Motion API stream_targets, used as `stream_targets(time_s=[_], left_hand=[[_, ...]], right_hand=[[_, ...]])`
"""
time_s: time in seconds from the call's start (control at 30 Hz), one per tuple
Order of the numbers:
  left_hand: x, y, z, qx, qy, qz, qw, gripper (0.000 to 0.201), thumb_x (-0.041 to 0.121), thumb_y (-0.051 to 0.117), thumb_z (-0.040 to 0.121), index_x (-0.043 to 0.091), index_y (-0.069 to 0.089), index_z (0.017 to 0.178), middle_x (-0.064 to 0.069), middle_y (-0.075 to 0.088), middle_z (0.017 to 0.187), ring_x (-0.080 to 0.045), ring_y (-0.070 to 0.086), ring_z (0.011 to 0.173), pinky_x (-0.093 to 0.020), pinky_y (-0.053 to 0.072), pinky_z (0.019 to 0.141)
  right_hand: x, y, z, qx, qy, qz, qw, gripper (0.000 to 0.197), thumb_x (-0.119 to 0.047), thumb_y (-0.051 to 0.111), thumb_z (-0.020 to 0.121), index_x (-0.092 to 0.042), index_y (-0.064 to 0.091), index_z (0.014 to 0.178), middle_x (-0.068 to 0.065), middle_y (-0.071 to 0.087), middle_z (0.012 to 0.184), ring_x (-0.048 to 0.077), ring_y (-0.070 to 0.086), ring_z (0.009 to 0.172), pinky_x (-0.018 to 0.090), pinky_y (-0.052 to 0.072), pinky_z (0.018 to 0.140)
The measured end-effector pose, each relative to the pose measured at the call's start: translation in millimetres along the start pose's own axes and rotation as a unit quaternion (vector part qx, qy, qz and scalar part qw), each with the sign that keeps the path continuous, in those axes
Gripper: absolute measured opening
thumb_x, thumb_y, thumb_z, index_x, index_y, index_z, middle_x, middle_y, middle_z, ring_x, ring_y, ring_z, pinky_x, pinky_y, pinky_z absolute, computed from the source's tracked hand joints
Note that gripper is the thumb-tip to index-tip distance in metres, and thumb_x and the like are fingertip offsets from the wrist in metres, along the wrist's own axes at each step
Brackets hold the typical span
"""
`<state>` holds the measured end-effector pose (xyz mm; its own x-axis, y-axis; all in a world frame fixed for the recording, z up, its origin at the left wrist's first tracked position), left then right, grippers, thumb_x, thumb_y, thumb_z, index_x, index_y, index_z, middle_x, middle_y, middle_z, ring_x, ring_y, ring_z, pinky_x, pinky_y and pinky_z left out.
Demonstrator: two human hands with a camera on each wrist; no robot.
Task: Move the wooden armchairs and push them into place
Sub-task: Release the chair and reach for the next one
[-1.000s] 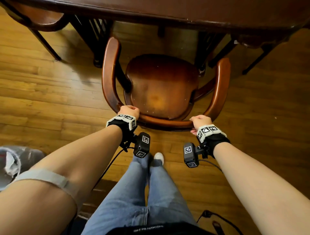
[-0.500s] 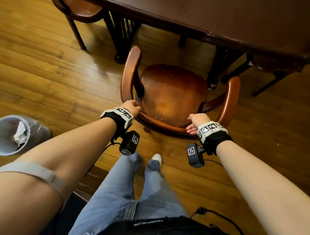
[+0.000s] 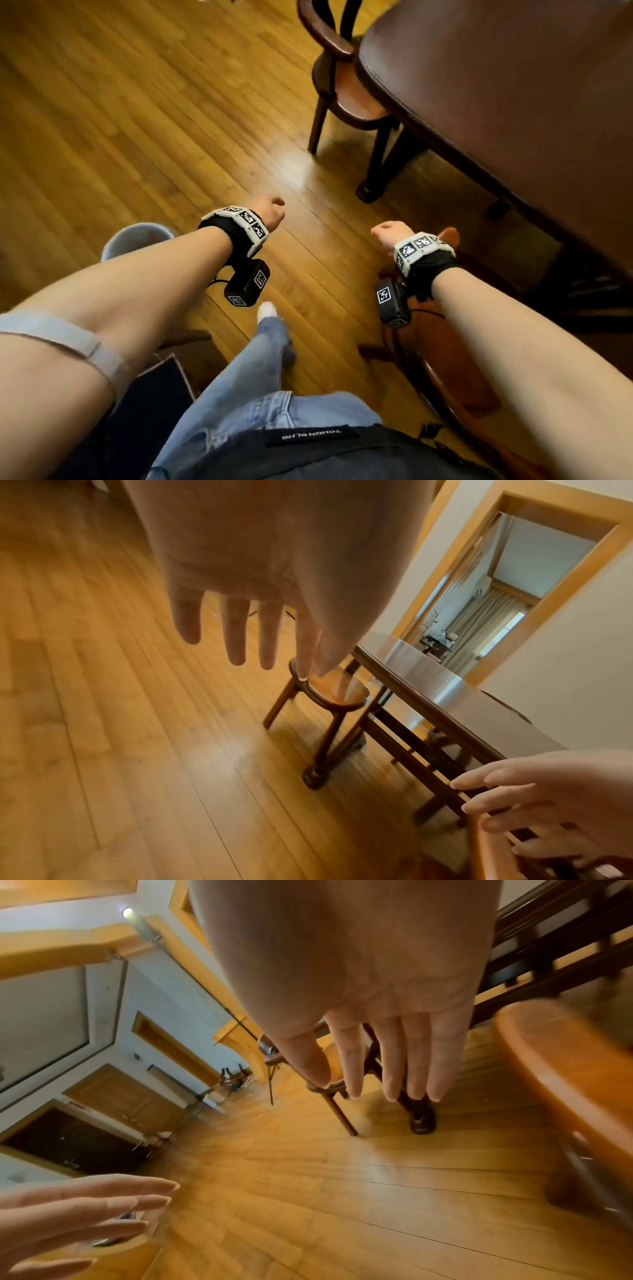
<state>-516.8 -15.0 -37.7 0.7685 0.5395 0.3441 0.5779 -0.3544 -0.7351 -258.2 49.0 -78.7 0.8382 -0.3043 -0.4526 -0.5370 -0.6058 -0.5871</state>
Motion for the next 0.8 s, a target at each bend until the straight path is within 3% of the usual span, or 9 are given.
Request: stream_targets(time_s=[0.1,0.3,0.37,0.53,0.63,0.7,0.8], left_hand=[[-50,-72,45,0.029,-0.012,0.031,0.999,0.043,0.022,0.045,0.096,0.017,0.049,0.140,-0.014,0.055,0.138,-0.031,0.053,0.125,-0.034,0.043,0.102],[-109,-184,144,0.040,-0.044,0.030,0.998,0.049,0.023,0.045,0.097,0.017,0.041,0.145,-0.020,0.053,0.138,-0.034,0.051,0.126,-0.036,0.042,0.104],[-110,-208,183,0.034,-0.045,0.030,0.998,0.052,0.025,0.044,0.096,0.020,0.037,0.147,-0.021,0.047,0.142,-0.035,0.049,0.127,-0.037,0.041,0.105],[-91,-274,290,0.043,-0.048,0.022,0.998,0.054,0.030,0.044,0.096,0.026,0.032,0.149,-0.014,0.013,0.159,-0.036,0.034,0.139,-0.037,0.028,0.115],[-76,-319,348,0.038,-0.040,0.036,0.998,0.054,0.032,0.042,0.096,0.031,0.030,0.149,-0.011,0.015,0.160,-0.035,0.027,0.143,-0.045,0.026,0.116],[-66,-345,377,0.026,-0.032,0.061,0.997,0.055,0.034,0.039,0.097,0.036,0.025,0.150,-0.006,0.017,0.160,-0.032,0.021,0.146,-0.055,0.018,0.115],[-58,-400,425,0.023,-0.035,0.089,0.995,0.055,0.036,0.036,0.098,0.040,0.020,0.151,-0.002,0.014,0.162,-0.028,0.014,0.149,-0.063,0.008,0.113]], right_hand=[[-92,21,30,-0.009,-0.022,-0.042,0.999,0.036,-0.023,0.049,0.096,-0.007,0.063,0.125,0.011,0.059,0.134,0.029,0.054,0.124,0.033,0.041,0.105],[-250,30,97,-0.023,-0.069,-0.084,0.994,0.040,-0.023,0.051,0.094,-0.011,0.058,0.131,0.007,0.053,0.142,0.026,0.046,0.133,0.033,0.035,0.113],[-283,18,130,-0.013,-0.062,-0.096,0.993,0.041,-0.023,0.051,0.093,-0.012,0.058,0.132,0.007,0.052,0.142,0.026,0.046,0.133,0.033,0.036,0.112],[-354,-24,224,0.008,-0.042,-0.139,0.989,0.045,-0.026,0.050,0.094,-0.014,0.052,0.137,0.010,0.048,0.145,0.030,0.044,0.134,0.034,0.035,0.112],[-398,-52,281,0.008,-0.028,-0.153,0.988,0.047,-0.026,0.048,0.095,-0.016,0.048,0.140,0.012,0.042,0.149,0.031,0.040,0.137,0.033,0.033,0.113],[-429,-68,309,0.001,-0.024,-0.154,0.988,0.048,-0.027,0.047,0.095,-0.016,0.046,0.142,0.012,0.037,0.153,0.032,0.037,0.139,0.035,0.030,0.114],[-488,-97,357,0.015,-0.027,-0.178,0.984,0.051,-0.030,0.049,0.089,-0.018,0.049,0.139,0.012,0.042,0.149,0.036,0.044,0.132,0.037,0.038,0.109]])
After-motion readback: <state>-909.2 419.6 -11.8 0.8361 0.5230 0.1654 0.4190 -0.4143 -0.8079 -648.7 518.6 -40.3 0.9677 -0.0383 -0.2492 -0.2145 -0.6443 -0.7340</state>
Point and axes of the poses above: each hand's wrist, its own z-axis towards the middle knuckle, its own y-axis out of the palm, x = y × z, the point moved 10 cm from there along z, towards the middle knuckle
